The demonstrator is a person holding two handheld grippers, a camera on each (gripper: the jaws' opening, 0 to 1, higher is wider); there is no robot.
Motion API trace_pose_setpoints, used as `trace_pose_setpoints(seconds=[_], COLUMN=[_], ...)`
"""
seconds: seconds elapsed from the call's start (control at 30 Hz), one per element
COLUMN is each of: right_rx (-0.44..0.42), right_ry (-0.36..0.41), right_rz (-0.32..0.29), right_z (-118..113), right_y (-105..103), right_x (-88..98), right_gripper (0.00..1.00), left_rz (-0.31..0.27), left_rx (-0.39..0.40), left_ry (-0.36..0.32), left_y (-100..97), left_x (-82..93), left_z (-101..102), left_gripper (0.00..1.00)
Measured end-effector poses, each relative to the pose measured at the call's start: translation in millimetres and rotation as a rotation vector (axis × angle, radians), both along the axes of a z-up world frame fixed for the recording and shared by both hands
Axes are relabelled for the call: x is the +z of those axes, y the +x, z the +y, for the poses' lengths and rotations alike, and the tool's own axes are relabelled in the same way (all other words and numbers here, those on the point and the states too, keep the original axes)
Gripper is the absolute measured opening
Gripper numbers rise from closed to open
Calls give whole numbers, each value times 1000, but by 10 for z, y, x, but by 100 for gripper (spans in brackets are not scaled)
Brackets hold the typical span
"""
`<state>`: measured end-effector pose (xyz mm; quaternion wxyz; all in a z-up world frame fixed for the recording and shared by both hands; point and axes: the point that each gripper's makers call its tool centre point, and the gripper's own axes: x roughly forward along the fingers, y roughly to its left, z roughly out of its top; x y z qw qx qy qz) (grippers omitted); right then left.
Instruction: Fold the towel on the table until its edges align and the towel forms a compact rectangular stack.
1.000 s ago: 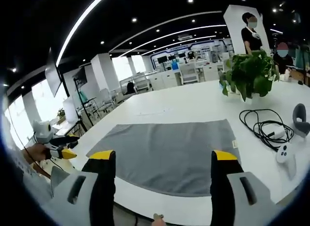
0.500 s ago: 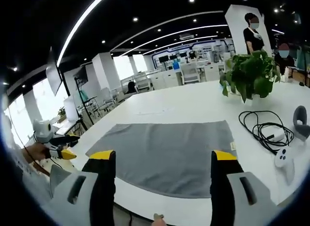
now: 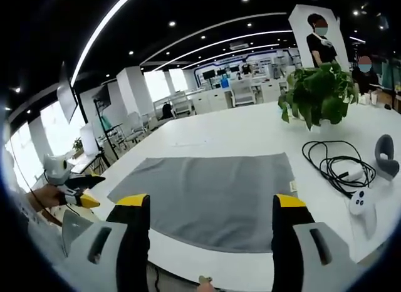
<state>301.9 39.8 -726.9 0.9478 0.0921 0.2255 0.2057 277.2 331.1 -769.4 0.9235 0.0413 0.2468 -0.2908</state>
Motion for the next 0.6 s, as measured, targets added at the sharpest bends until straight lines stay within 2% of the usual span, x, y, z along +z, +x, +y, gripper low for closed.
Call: trace_pose_setpoints(seconds=[0.43, 0.53, 0.6], right_rx=[-16, -7, -6], right_ry=[-9, -16, -17], right_rz=[-2, -3, -6], right_z=[-330, -387, -423], right_y=[126, 172, 203], right_x=[-10, -16, -18], right_gripper=[80, 80, 80], left_rz=[-10, -17, -20], left_rx=[-113, -142, -186], left_ry=[-15, 2, 58], left_y=[146, 166, 182], left_x=[28, 11, -57], left_z=[-623, -773, -858], left_gripper=[94, 93, 93])
